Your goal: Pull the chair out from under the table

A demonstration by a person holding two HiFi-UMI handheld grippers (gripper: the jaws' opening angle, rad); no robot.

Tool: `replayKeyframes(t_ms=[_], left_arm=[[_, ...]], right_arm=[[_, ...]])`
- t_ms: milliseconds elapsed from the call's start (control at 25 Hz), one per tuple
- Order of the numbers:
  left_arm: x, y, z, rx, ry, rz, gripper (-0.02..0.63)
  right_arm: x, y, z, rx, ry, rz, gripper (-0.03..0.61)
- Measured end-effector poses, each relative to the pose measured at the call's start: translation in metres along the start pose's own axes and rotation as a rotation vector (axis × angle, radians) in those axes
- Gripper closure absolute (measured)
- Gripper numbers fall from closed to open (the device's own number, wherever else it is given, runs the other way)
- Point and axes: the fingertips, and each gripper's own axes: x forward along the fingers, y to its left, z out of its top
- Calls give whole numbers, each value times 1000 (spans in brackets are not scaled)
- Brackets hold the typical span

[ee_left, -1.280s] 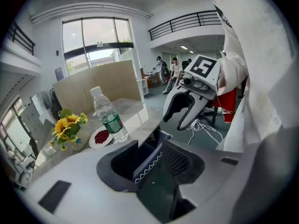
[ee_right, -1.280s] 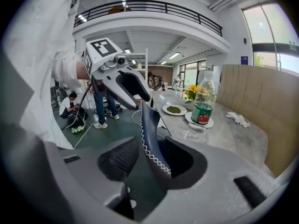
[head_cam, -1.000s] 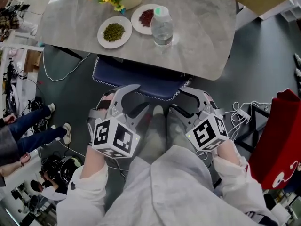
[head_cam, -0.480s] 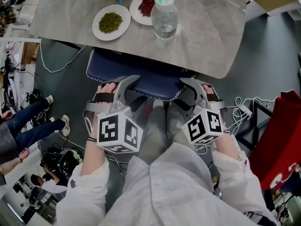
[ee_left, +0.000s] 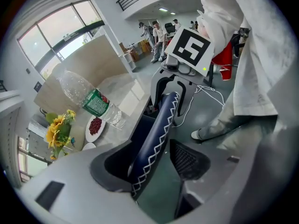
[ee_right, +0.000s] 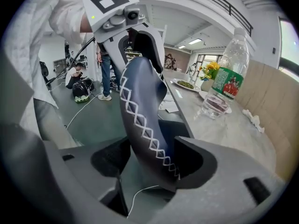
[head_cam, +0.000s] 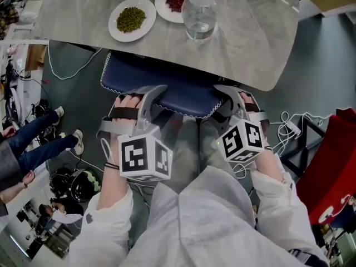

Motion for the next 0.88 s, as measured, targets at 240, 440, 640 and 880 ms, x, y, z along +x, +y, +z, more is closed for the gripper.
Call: replayKeyframes(t_ms=[240,440,640,880], left_arm=[[1,2,-3,26,27,21,374],[2,4,-2,26,36,30,393],[5,4,-2,14,48,28,402],[2,3,-1,27,37,41,410]], right_arm=[[2,0,2,2,-18,19,325],[2,-1,2,-2,-26,38,330],[2,-1,1,-9,-45,30,336],[1,0,1,-20,-58,19,342]])
